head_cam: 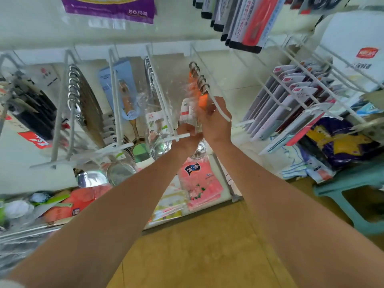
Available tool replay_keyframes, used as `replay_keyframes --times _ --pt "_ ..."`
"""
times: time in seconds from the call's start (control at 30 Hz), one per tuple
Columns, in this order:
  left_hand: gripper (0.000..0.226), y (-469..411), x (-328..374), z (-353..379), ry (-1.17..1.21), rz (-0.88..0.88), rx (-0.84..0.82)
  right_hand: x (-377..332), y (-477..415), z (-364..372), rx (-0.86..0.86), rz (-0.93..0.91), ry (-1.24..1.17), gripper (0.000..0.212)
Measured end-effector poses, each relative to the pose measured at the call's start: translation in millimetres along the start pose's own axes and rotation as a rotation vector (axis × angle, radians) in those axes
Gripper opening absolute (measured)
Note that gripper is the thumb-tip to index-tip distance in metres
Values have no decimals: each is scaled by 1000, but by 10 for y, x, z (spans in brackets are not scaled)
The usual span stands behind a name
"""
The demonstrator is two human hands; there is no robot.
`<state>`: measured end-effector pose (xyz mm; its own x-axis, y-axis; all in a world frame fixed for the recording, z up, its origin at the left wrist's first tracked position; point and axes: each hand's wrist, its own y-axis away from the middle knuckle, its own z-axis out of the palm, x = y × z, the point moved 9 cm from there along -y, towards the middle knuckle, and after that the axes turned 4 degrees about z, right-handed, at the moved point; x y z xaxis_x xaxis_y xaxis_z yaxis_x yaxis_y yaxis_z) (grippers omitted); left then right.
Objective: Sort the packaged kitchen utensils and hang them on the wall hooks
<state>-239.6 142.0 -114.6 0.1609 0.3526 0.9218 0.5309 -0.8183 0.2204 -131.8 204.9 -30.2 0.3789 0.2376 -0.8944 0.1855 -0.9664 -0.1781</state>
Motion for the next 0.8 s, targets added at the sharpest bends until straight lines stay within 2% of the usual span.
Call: replay_keyframes --times 0.2,0.33,0.47,0.6,0.73,0.8 --pt "24 -24 -88 49 138 36 -38 61 50 -50 40 2 -111 29" --pt "9 60 0 28 69 114 -48 37 126 -114 44 10 -189 22" --pt "7 212 17 59 -10 153 -107 78 200 -209 64 63 -210 18" --pt "5 361 92 27 -16 194 -78 32 265 -272 60 98 -169 20" --pt "24 538 119 33 24 190 -101 -22 363 -367 64 113 -142 17" --pt "19 629 142 26 -19 226 -122 -31 434 -397 44 120 -122 22"
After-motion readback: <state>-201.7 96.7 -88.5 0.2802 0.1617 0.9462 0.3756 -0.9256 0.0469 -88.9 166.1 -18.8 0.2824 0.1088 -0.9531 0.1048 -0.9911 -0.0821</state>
